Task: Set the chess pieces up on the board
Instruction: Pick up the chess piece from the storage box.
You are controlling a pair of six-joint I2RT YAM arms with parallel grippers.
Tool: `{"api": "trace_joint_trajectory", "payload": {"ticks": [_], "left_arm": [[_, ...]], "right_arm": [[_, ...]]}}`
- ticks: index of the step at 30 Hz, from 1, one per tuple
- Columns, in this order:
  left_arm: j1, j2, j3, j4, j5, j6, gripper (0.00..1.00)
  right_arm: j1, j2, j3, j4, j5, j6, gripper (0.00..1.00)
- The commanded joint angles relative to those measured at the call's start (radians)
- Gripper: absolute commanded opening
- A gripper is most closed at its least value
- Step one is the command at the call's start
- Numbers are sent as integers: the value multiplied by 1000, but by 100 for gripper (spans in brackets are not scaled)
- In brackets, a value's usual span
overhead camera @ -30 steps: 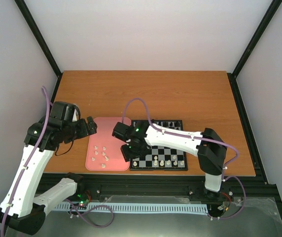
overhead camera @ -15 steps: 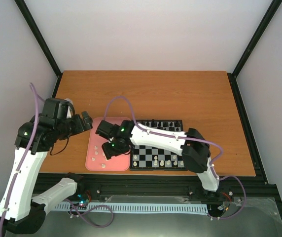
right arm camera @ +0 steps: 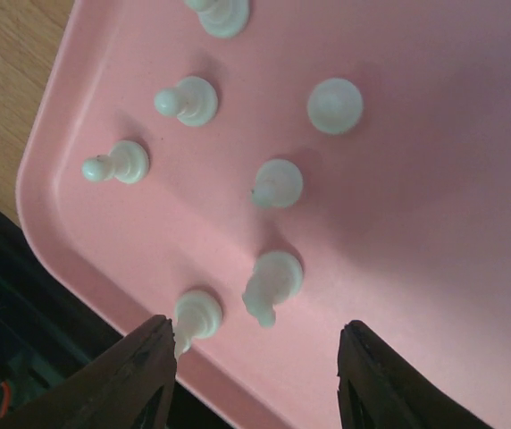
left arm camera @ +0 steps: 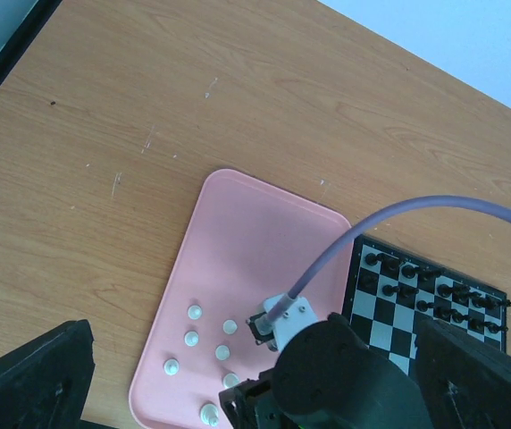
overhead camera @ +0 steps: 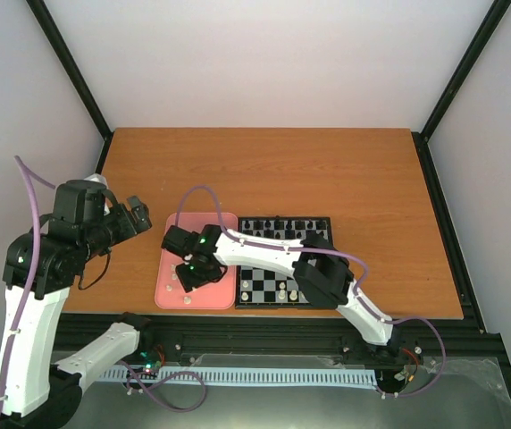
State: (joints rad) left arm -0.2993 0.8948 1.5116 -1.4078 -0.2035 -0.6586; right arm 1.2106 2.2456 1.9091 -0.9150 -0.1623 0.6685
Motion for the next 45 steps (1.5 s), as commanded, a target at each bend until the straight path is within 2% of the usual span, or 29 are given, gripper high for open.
{"api": "trace_joint_trajectory", "payload": {"ticks": [1, 6, 12, 25, 31, 41, 45], "left_arm": [[0, -2, 2, -10, -9, -12, 100], [0, -3, -6, -2, 3, -7, 100], [0, -5, -23, 4, 13, 3, 100], [-1, -18, -51, 7, 27, 6, 100], [0, -22, -59, 5, 37, 1, 100], [0, -32, -74, 7, 50, -2, 100], [0, -34, -77, 7, 53, -3, 100]], "right_arm": [[-3, 60, 71, -23, 9, -23, 49], [-7, 103, 120, -45, 22, -27, 43], [-11, 116, 127, -64, 22, -23, 31], [-11, 145, 125, -59, -3, -31, 22], [-11, 136, 123, -62, 5, -38, 3], [-11, 3, 93, -122, 74, -37, 3], [-12, -105, 27, -147, 111, -17, 3]]}}
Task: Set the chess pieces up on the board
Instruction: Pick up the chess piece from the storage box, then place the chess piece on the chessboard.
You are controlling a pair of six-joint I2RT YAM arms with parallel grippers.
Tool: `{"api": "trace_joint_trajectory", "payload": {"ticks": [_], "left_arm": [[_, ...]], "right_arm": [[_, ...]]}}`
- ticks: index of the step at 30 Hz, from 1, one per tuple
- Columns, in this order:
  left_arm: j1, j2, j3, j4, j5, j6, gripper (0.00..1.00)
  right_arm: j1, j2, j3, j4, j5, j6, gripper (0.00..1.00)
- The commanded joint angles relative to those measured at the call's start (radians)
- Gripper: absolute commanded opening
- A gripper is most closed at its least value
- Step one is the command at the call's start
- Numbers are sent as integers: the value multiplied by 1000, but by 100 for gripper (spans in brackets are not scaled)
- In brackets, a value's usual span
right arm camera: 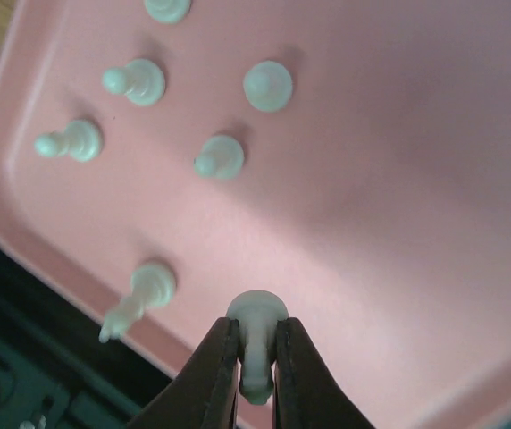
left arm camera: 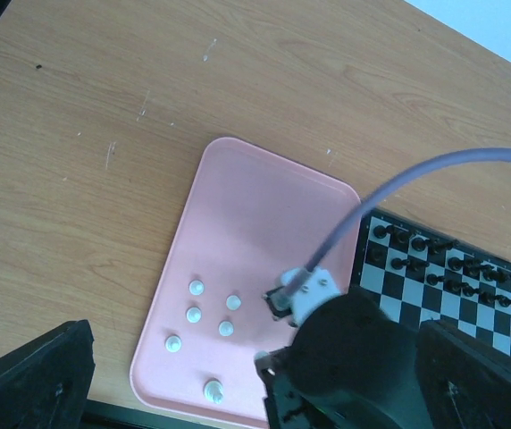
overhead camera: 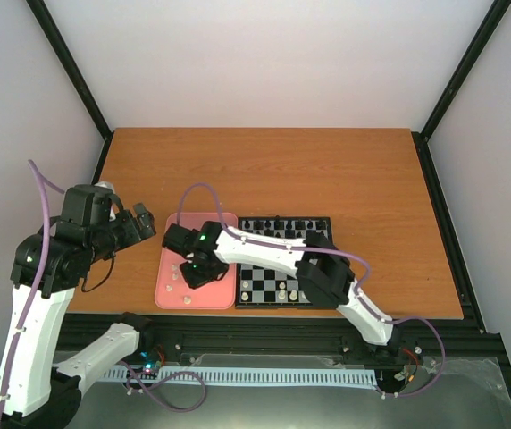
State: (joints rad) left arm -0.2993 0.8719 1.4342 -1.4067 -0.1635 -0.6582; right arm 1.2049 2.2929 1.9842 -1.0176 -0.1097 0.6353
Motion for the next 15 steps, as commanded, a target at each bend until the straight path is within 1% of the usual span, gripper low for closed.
{"api": "trace_joint_trajectory", "payload": {"ticks": [1, 4, 9, 12, 15], "left_arm": [[0, -13, -2, 7, 14, -3, 100], [0, -15, -19, 14, 22, -4, 100], [0, -19, -46, 35, 44, -9, 100], [0, -15, -55, 43, 50, -12, 100], [0, -14, -63, 49, 57, -11, 100]], "right_arm": [[-10, -187, -74, -51, 64, 22, 3], [-20, -307, -179, -53, 72, 43, 3], [-39, -490, -460, 2, 74, 89, 3], [-43, -559, -613, 47, 59, 118, 3], [-45, -590, -716, 87, 58, 137, 3]]}}
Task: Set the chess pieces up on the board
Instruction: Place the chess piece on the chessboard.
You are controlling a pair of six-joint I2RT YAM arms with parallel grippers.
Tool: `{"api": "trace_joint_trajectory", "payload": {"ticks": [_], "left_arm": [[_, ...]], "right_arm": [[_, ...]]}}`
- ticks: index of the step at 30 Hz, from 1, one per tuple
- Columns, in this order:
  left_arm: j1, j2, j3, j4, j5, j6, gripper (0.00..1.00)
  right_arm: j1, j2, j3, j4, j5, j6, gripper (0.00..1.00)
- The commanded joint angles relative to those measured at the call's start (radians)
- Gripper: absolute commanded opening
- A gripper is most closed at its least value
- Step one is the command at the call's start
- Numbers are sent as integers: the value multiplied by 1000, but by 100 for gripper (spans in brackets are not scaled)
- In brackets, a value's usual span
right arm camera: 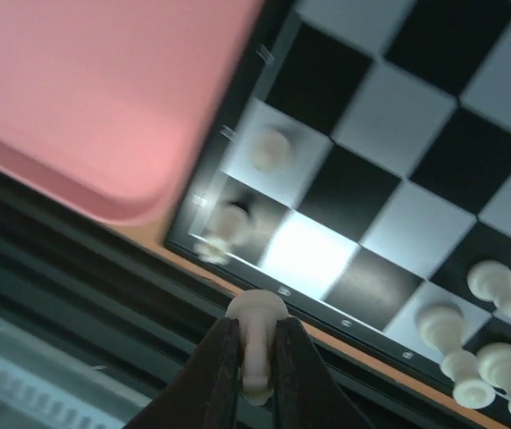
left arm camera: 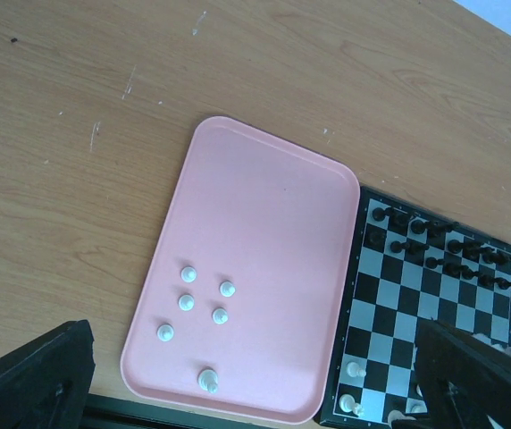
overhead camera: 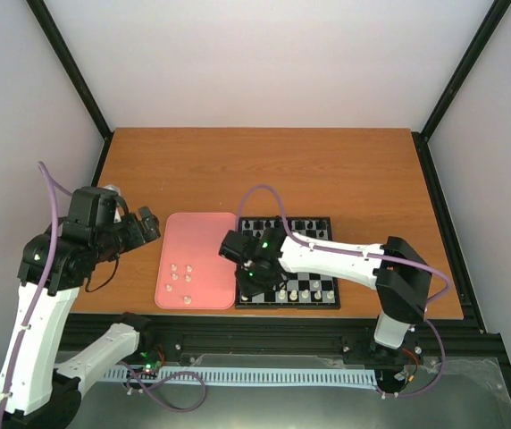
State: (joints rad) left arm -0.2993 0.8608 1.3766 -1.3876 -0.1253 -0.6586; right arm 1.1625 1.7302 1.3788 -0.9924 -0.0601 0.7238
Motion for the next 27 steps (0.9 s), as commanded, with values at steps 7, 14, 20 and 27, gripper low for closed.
{"api": "trace_joint_trajectory", "payload": {"ticks": [7, 14, 20, 27], "left_arm": [[0, 8, -10, 35, 31, -7, 100], [0, 17, -10, 36, 34, -4, 100], [-1, 17, -10, 34, 32, -3, 100], [0, 16, -11, 32, 31, -1, 100]], "right_arm": [[-14, -25, -187, 110, 26, 52, 3], [-17, -1, -212, 150, 21, 45, 4], [-18, 17, -209, 158, 26, 40, 5], [-23, 39, -207, 156, 23, 34, 6]]}}
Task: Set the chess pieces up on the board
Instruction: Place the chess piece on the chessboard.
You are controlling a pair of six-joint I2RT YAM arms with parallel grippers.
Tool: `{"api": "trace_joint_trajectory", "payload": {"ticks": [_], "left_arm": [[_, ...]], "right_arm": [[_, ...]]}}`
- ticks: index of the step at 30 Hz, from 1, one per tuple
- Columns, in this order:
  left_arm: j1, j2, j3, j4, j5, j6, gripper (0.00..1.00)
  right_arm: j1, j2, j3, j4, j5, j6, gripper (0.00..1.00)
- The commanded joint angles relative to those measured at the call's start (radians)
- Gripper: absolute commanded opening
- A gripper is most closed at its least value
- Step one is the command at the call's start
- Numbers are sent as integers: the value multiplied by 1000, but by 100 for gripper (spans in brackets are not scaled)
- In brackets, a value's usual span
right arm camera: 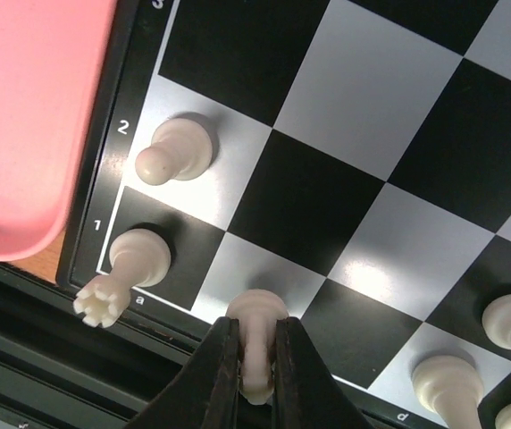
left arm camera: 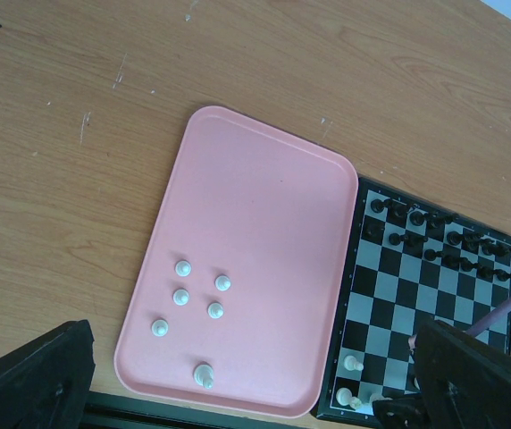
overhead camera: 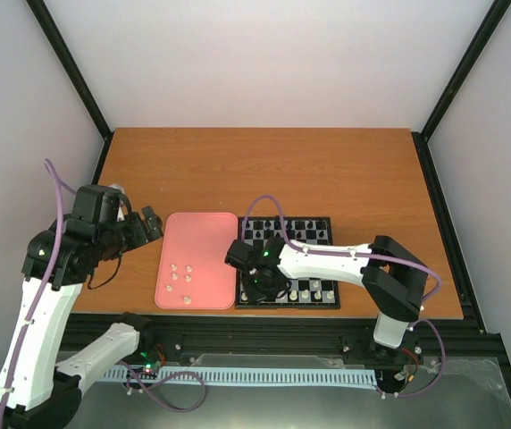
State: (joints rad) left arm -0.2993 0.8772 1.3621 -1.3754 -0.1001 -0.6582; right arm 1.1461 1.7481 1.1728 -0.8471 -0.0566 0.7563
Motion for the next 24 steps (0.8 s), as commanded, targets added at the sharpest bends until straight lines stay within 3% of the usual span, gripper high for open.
{"api": "trace_joint_trajectory", "payload": {"ticks": [1, 24], "left_arm": [[0, -1, 2, 21, 4, 0, 100], [0, 2, -4, 22, -4, 17, 100]], "right_arm": [[-8, 22, -1, 12, 20, 2, 6], [-11, 71, 24, 13, -4, -16, 18]]}}
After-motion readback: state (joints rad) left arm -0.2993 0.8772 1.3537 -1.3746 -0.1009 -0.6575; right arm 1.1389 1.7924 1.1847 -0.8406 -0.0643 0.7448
